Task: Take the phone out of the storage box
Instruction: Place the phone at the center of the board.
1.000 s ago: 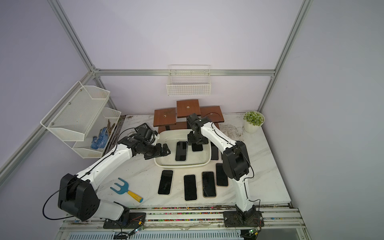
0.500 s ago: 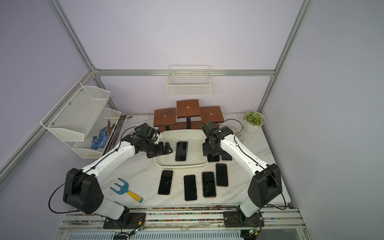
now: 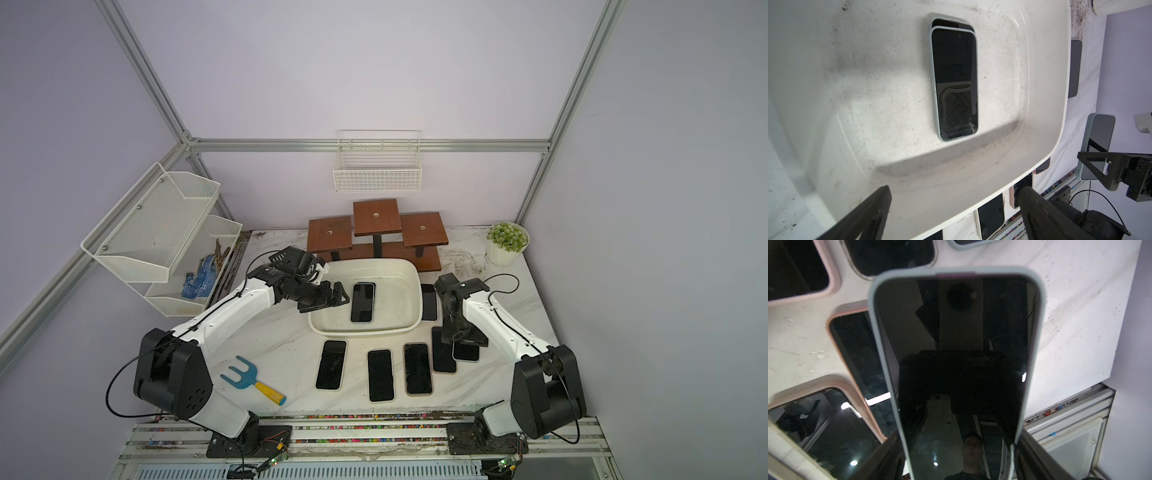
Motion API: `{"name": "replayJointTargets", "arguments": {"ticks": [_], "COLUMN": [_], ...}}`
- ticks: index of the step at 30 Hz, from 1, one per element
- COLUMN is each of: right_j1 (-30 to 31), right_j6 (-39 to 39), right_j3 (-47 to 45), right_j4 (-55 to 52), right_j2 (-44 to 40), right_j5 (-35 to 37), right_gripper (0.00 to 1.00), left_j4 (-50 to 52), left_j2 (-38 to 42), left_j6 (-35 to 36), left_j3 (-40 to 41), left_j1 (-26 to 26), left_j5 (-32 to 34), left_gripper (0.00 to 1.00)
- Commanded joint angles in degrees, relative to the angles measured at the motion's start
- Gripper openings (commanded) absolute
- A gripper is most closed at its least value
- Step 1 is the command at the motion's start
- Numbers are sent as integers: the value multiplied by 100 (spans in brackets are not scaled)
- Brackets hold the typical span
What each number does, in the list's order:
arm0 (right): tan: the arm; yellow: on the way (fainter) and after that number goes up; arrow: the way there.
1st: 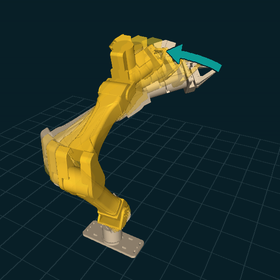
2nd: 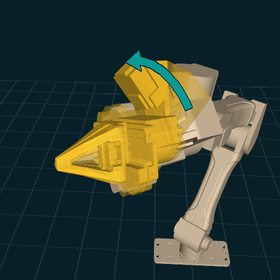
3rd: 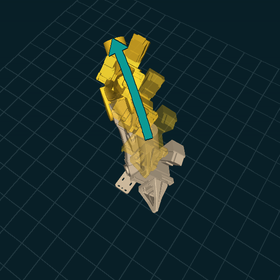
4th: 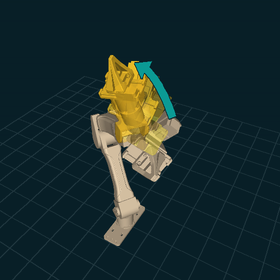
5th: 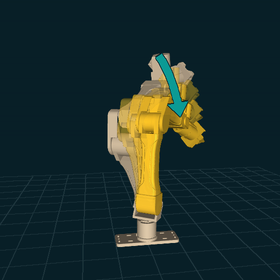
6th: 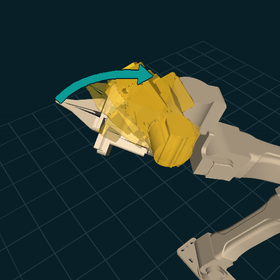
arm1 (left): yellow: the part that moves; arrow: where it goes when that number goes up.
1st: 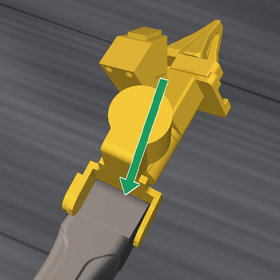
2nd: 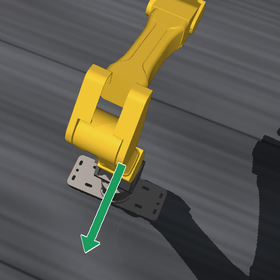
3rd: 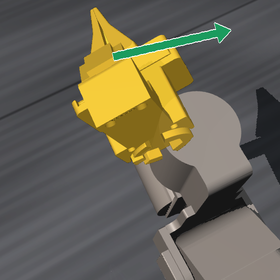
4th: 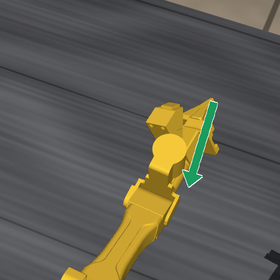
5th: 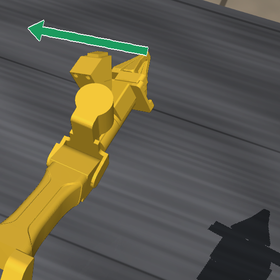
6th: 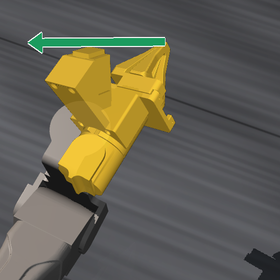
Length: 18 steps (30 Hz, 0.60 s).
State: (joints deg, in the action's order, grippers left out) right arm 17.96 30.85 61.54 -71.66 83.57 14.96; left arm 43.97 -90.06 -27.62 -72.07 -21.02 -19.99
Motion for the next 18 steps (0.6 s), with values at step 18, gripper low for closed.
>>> {"name": "replayJointTargets", "arguments": {"ticks": [18], "right_j1": [-328], "right_j6": [-157], "right_j3": [-107], "right_j4": [126], "right_j2": [1348], "right_j5": [131], "right_gripper": [63], "left_j4": [-203], "left_j2": [347], "left_j6": [151], "left_j3": [166], "left_j1": [154], "left_j5": [-80], "left_gripper": [100]}}
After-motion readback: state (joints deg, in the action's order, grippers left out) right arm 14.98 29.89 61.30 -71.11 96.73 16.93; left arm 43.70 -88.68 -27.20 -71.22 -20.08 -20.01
